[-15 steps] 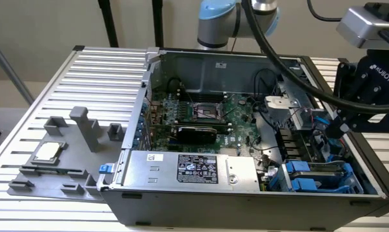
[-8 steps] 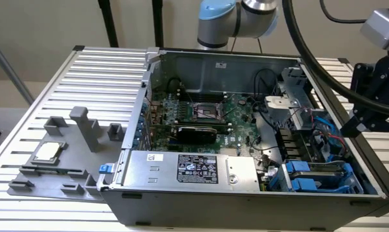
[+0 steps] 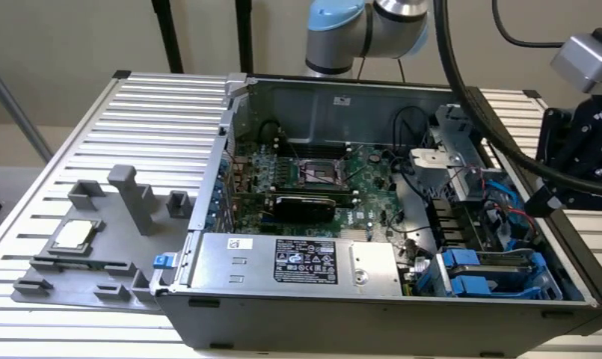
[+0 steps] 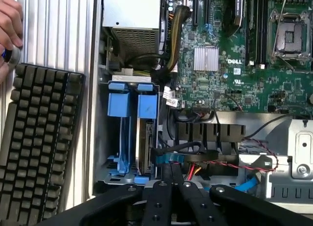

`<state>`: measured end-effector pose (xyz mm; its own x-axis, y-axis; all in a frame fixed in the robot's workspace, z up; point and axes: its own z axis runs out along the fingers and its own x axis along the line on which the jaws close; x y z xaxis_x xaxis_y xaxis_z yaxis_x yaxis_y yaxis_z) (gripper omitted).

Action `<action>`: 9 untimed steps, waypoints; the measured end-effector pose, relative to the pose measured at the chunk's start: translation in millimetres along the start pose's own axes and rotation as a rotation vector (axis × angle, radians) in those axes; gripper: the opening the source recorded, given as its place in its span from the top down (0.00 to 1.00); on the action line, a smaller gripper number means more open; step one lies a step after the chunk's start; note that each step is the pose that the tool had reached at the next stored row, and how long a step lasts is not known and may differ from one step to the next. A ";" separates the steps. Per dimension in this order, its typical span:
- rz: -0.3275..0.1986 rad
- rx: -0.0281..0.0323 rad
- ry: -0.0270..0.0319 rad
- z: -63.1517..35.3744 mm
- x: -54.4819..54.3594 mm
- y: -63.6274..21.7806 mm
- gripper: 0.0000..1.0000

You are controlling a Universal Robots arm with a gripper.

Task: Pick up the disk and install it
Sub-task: 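Insert the disk into the insertion slot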

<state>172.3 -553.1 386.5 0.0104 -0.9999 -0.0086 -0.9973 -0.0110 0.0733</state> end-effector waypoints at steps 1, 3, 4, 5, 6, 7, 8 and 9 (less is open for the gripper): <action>0.000 0.0000 -0.0001 1.8 -0.3 -0.4 1.00; 0.000 0.0000 0.0000 5.4 -0.9 -1.3 1.00; 0.000 0.0000 -0.0001 7.2 -1.2 -1.6 1.00; 0.000 0.0000 -0.0001 8.9 -1.4 -2.0 1.00; 0.000 0.0000 -0.0001 10.7 -1.7 -2.4 1.00; 0.000 0.0000 0.0000 12.6 -2.0 -2.8 1.00; 0.000 0.0000 0.0000 14.4 -2.2 -3.4 1.00; 0.000 0.0000 0.0000 16.0 -2.1 -3.9 1.00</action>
<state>175.0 -550.8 370.2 0.0106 -0.9999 -0.0086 -0.9973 -0.0112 0.0732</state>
